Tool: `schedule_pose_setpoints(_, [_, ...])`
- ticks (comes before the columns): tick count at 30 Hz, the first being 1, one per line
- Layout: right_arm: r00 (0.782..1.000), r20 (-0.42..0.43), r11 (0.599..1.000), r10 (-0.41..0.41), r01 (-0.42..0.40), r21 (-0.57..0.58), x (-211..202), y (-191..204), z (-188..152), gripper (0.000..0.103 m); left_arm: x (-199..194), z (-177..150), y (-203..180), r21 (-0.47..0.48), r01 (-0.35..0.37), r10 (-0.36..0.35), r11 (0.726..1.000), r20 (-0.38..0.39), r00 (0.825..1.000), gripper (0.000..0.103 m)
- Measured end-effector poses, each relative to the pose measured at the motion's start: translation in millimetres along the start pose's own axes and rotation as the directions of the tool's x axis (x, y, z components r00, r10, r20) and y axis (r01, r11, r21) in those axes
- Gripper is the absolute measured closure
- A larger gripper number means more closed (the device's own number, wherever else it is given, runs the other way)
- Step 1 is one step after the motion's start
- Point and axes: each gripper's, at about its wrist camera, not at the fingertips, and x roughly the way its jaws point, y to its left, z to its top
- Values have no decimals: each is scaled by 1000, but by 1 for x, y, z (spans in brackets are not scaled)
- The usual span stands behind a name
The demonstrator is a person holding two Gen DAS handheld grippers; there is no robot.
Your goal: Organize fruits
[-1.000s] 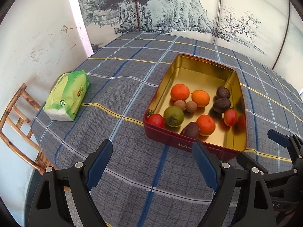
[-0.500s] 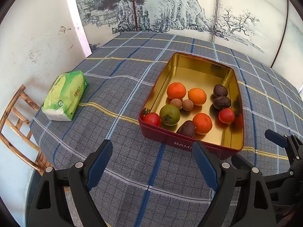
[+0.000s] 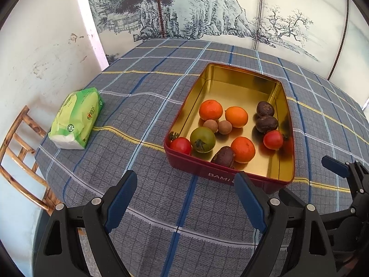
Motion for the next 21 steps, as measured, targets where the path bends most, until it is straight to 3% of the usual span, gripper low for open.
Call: schedule_pose_setpoints(21, [1000, -25, 1000, -3, 3, -14, 8, 5, -2, 1, 9, -1, 5, -14, 17, -18, 1000, -31, 999, 17])
